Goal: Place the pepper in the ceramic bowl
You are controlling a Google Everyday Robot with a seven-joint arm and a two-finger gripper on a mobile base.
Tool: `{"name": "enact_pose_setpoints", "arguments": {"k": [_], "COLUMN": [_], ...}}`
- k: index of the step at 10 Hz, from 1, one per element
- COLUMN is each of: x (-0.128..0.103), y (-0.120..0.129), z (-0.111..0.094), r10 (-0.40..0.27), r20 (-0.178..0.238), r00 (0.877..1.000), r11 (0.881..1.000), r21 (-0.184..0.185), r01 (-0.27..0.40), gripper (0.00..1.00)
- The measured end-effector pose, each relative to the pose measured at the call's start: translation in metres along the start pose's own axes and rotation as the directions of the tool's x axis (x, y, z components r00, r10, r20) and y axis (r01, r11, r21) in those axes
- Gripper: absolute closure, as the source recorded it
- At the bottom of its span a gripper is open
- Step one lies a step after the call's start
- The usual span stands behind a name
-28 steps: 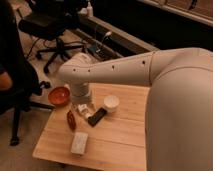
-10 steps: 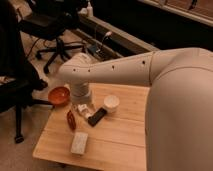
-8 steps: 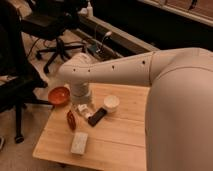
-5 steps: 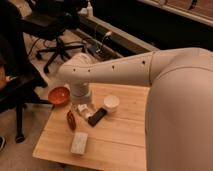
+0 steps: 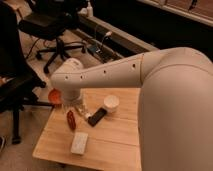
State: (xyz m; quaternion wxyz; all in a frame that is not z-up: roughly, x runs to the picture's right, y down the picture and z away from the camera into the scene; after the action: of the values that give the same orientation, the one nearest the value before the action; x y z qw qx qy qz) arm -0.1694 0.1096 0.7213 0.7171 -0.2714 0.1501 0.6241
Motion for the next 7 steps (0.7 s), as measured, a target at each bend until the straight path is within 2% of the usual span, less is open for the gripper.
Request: {"name": "enact_pose_setpoints", "arguments": {"k": [3,5,7], "x": [0.002,0.002,0.001], "y": [0.034,0.046,0.052], "z": [0.034,0.064,0.09], "r10": [-0.107,-0.189,-0.252], "r20": [0.014,0.007,-0.025], "r00": [0.994,0.982,0.967], "r11": [0.994,0.982,0.965], "r21": [-0.017,0.007,0.066], "r01": [0.107,0.189,0.253], "gripper": [0.35,0.35,0.35]}}
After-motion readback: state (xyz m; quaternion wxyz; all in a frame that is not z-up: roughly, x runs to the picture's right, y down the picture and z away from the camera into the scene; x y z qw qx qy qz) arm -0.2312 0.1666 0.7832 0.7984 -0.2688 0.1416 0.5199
